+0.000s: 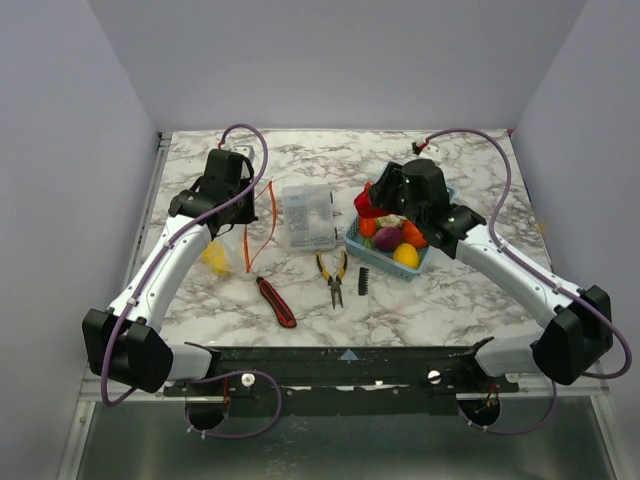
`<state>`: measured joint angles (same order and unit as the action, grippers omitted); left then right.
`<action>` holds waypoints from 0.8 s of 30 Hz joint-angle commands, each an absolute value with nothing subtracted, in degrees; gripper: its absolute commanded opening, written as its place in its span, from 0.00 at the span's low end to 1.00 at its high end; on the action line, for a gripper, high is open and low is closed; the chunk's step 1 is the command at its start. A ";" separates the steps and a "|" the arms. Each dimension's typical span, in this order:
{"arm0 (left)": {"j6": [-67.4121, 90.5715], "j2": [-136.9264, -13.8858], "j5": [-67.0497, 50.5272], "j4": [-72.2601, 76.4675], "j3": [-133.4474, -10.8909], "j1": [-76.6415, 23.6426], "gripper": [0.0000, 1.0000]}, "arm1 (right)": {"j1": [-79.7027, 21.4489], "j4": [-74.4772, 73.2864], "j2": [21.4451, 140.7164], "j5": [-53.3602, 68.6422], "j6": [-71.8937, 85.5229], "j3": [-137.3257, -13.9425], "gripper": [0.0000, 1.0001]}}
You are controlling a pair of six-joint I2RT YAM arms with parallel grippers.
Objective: Place the food in the zip-top bag and seal the zipper
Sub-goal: Pick up the fake vegetable from the bin, then place the fake vegetable in the zipper food storage bag.
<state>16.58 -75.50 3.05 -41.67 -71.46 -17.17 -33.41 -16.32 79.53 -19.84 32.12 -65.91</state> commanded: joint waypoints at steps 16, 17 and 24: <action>17.01 -74.28 2.44 -40.64 -71.22 -17.31 0.00 | -48.08 15.13 88.00 3.52 42.37 -67.51 0.01; 16.97 -74.14 2.61 -40.69 -71.24 -17.31 0.00 | -49.00 14.62 89.17 3.22 41.92 -69.04 0.01; 17.05 -73.40 2.46 -40.26 -70.92 -17.33 0.00 | -53.55 9.32 97.61 -2.69 39.03 -76.57 0.01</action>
<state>16.58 -75.33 2.96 -41.63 -71.46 -17.26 -51.77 11.42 94.08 1.48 40.91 -71.94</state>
